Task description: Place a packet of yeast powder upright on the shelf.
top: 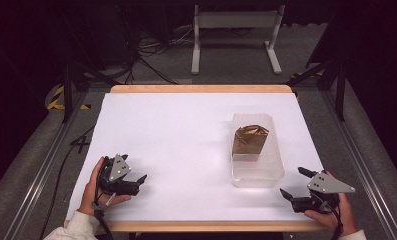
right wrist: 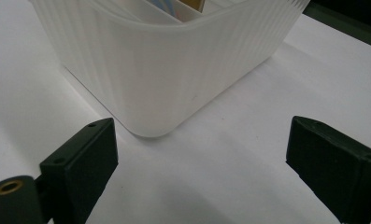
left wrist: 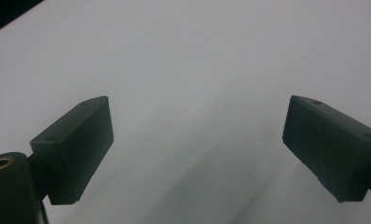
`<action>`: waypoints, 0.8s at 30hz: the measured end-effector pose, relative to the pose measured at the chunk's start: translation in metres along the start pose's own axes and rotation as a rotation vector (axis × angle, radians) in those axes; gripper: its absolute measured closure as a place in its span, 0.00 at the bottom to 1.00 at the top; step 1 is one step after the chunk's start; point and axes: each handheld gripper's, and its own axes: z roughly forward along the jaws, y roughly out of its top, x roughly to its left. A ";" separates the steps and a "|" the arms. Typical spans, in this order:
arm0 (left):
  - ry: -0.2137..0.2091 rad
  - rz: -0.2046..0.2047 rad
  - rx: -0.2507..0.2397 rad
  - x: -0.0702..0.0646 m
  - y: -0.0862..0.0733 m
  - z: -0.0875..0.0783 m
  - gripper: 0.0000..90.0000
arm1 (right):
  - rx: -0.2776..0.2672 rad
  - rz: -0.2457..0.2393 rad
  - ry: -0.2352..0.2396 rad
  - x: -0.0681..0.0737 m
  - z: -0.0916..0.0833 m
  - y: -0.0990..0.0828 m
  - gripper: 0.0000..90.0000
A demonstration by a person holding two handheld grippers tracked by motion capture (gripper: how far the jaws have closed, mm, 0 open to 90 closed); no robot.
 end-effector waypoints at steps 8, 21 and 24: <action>0.019 -0.102 -0.054 0.001 -0.026 -0.019 0.09 | -0.001 -0.017 0.014 0.001 0.003 0.002 0.11; 0.037 -0.238 -0.168 0.015 -0.059 -0.044 0.08 | -0.007 -0.017 0.017 0.001 0.002 0.002 0.10; 0.042 -0.235 -0.176 0.014 -0.058 -0.046 0.08 | -0.007 -0.015 0.017 0.001 0.002 0.002 0.10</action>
